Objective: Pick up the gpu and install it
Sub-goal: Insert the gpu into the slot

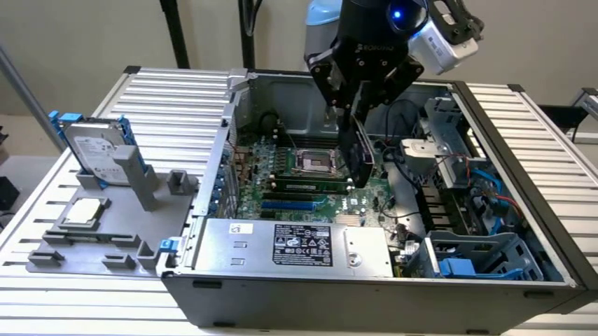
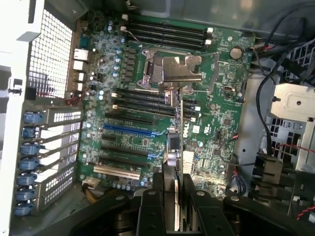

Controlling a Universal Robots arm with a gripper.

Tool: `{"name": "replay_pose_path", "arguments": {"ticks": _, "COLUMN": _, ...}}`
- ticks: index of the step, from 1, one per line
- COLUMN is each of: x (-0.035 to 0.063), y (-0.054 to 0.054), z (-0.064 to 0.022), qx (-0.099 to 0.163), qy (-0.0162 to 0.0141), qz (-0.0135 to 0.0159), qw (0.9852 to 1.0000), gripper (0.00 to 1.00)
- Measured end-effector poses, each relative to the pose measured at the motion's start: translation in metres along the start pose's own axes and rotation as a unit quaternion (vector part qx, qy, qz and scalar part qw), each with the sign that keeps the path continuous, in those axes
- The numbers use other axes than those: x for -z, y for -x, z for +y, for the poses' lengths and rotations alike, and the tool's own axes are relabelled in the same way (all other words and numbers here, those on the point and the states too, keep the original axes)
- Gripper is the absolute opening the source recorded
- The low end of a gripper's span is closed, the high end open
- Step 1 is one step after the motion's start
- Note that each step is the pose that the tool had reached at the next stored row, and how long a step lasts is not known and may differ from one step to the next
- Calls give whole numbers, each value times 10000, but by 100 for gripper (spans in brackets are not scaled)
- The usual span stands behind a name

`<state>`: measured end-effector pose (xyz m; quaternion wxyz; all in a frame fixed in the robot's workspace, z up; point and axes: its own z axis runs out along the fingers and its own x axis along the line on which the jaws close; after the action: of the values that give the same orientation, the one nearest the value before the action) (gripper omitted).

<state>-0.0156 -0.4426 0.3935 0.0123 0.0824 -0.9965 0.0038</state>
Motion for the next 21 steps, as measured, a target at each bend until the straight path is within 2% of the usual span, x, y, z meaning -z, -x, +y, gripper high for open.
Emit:
{"name": "replay_pose_path", "arguments": {"ticks": 5, "x": -20, "y": 0, "z": 0, "qx": 455, "qy": -7, "qz": -3, "qw": 9990, "gripper": 27}}
{"name": "replay_pose_path", "arguments": {"ticks": 10, "x": -41, "y": 1, "z": 0, "qx": 906, "qy": -17, "qz": -6, "qw": 9959, "gripper": 27}}
{"name": "replay_pose_path", "arguments": {"ticks": 13, "x": -56, "y": 1, "z": 0, "qx": 1176, "qy": -23, "qz": -7, "qw": 9931, "gripper": 27}}
{"name": "replay_pose_path", "arguments": {"ticks": 16, "x": -72, "y": 2, "z": 0, "qx": 1449, "qy": -31, "qz": -9, "qw": 9894, "gripper": 27}}
{"name": "replay_pose_path", "arguments": {"ticks": 21, "x": -100, "y": 2, "z": 1, "qx": 1895, "qy": -42, "qz": -11, "qw": 9819, "gripper": 27}}
